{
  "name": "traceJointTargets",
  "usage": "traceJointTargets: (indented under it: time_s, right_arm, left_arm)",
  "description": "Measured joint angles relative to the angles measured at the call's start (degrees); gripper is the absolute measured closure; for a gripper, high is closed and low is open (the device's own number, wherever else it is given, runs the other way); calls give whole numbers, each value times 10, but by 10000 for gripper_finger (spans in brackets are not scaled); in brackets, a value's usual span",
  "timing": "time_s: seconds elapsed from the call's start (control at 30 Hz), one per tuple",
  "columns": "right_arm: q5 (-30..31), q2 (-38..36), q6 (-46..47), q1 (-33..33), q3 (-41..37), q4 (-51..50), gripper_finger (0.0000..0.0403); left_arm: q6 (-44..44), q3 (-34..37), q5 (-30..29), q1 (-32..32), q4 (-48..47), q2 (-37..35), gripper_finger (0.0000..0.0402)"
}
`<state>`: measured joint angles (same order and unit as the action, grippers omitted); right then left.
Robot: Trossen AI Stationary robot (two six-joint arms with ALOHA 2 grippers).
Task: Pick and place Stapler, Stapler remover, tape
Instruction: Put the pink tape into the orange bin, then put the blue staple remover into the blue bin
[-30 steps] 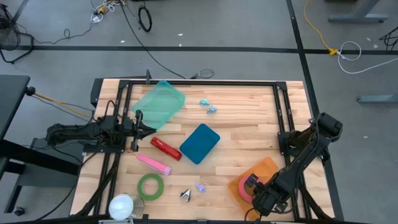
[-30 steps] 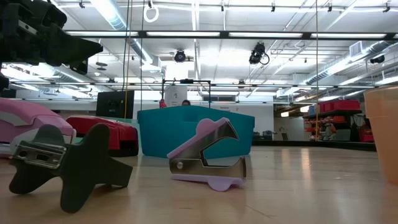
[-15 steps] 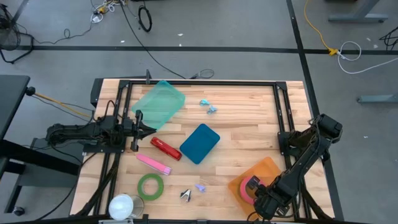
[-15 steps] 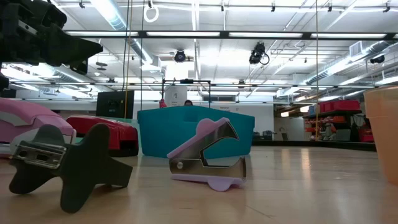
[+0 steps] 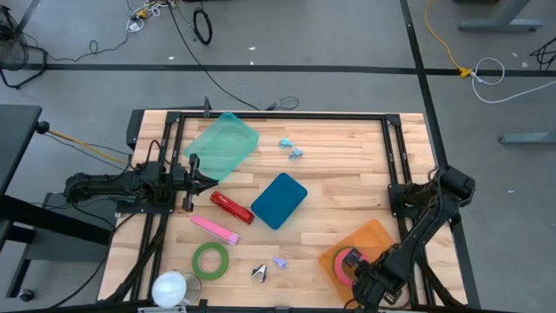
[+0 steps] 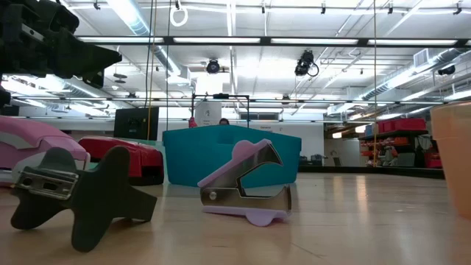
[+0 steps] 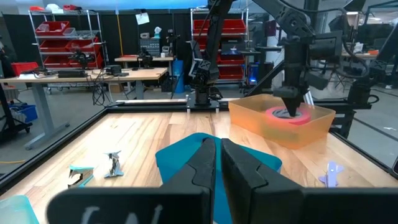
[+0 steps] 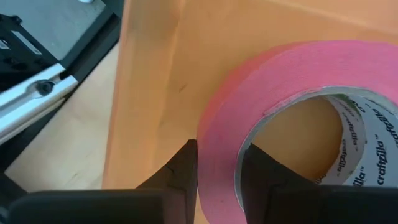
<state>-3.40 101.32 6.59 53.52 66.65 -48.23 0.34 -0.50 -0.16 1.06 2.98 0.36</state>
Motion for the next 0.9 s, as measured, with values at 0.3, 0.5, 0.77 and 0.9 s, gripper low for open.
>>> traceJointTargets:
  time_s: [0.3, 0.5, 0.77, 0.9]
  right_arm:
    - [-1, 1, 5, 0, 0, -2, 287]
    - [-1, 1, 5, 0, 0, -2, 241]
    - [-1, -14, 5, -1, -1, -3, 200]
    - [17, -46, 4, -6, -1, -4, 195]
  left_arm:
    - [0, 0, 0, 0, 0, 0, 372]
    - [0, 0, 0, 0, 0, 0, 372]
    - [0, 0, 0, 0, 0, 0, 372]
    - [0, 0, 0, 0, 0, 0, 372]
